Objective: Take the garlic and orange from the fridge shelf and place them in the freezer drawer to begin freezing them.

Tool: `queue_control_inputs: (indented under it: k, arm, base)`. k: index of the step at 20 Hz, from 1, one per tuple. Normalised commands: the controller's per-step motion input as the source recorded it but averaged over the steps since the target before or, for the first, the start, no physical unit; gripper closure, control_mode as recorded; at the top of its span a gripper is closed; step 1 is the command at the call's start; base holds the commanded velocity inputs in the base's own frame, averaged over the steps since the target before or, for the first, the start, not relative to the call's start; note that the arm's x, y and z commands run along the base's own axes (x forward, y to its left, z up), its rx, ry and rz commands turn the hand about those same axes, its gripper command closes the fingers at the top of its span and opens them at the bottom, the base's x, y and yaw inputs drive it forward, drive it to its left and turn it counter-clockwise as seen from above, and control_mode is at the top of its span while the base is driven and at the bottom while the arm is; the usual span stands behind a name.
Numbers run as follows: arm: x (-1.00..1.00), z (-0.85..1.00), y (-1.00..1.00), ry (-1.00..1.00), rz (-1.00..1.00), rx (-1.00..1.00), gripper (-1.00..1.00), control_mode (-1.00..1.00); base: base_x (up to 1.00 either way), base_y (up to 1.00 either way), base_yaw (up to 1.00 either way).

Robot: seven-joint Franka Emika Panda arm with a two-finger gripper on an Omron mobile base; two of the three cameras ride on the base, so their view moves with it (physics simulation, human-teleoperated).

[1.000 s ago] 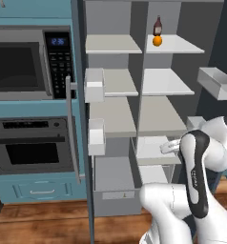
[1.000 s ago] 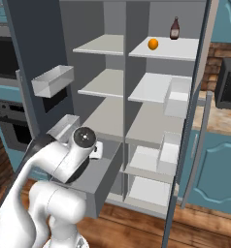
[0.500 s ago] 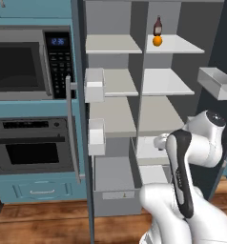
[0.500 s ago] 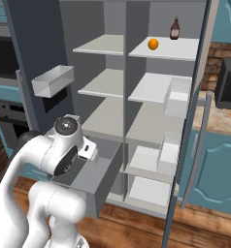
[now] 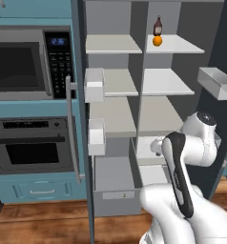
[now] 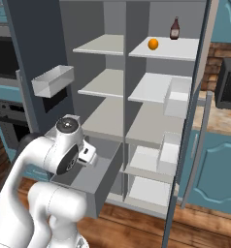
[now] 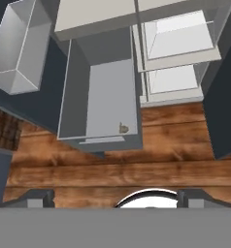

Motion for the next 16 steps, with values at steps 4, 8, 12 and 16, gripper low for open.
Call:
queue_control_inputs:
  k: [4, 8, 12, 16]
  arm:
    - [0.00, -0.33, 0.11, 0.07, -0.12, 0.00, -1.00, -1.00]
    - [0.00, -0.09, 0.19, 0.01, -0.07, -0.03, -1.00, -1.00]
    - [0.00, 0.00, 0.00, 0.00, 0.00, 0.00, -1.00, 1.00]
    - [0.00, 0.00, 0.00, 0.00, 0.00, 0.00, -1.00, 1.00]
  base:
    - [0.00, 0.00, 0.00]
    - [0.00, 0.00, 0.00]
    - [-0.18, -0.02, -0.06]
    - [-0.17, -0.55, -0.49]
